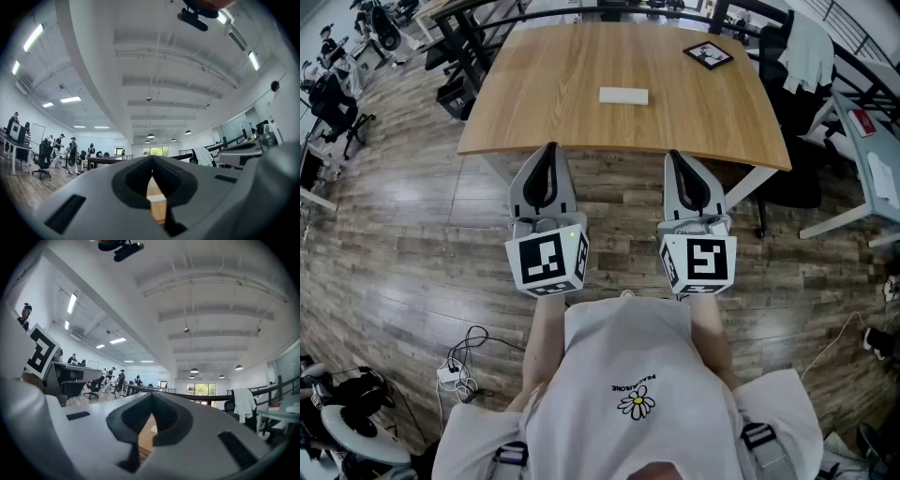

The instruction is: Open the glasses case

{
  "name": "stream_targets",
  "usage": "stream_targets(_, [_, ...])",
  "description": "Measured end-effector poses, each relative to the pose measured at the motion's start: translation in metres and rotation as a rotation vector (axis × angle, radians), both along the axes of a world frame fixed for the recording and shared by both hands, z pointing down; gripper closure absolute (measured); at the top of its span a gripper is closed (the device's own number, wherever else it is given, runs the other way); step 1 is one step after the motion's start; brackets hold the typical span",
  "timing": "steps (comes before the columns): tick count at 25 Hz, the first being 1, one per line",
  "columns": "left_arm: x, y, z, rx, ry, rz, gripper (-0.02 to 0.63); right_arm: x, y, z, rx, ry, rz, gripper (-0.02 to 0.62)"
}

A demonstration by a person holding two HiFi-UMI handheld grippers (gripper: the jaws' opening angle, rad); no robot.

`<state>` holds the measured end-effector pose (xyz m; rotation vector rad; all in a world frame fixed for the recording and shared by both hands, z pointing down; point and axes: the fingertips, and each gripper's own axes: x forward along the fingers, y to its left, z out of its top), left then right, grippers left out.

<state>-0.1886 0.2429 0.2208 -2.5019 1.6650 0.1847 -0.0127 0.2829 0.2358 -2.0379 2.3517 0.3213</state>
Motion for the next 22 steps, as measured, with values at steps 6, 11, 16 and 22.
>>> stream_targets(6, [0.004, -0.01, 0.002, 0.003, -0.001, 0.006, 0.589, 0.0, -0.01, 0.005, -0.009, 0.019, -0.006, 0.591])
stream_targets(11, [0.013, -0.015, 0.001, -0.011, 0.03, 0.017, 0.589, 0.006, -0.017, 0.007, -0.019, -0.014, -0.062, 0.589])
stream_targets(16, [0.024, -0.02, 0.013, -0.036, 0.012, 0.006, 0.589, 0.009, -0.023, 0.015, -0.021, -0.025, -0.107, 0.589])
stream_targets(22, [0.022, -0.024, 0.029, -0.055, 0.059, -0.014, 0.589, 0.011, -0.027, 0.028, -0.04, -0.001, -0.133, 0.589])
